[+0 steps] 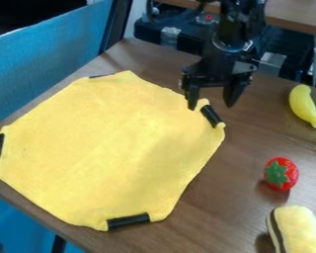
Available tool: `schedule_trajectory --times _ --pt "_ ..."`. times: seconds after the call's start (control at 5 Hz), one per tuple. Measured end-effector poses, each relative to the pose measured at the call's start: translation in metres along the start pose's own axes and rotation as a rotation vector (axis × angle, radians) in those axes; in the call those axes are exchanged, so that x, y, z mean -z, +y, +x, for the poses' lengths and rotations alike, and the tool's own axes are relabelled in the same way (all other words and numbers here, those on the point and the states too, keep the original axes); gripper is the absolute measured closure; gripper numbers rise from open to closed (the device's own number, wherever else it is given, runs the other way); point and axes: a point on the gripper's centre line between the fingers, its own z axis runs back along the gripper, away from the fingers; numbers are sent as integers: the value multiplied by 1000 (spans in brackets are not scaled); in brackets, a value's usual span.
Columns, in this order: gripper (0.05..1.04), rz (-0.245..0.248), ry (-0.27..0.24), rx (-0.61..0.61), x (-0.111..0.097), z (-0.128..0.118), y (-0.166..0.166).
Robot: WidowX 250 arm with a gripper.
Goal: Fold the cloth from the right to the left
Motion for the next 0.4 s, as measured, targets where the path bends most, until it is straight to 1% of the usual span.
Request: schedule_trajectory --times 0.2,0.4 --pt "84 1 -14 10 4 0 -11" --pt "83 25 -23 9 14 1 -13"
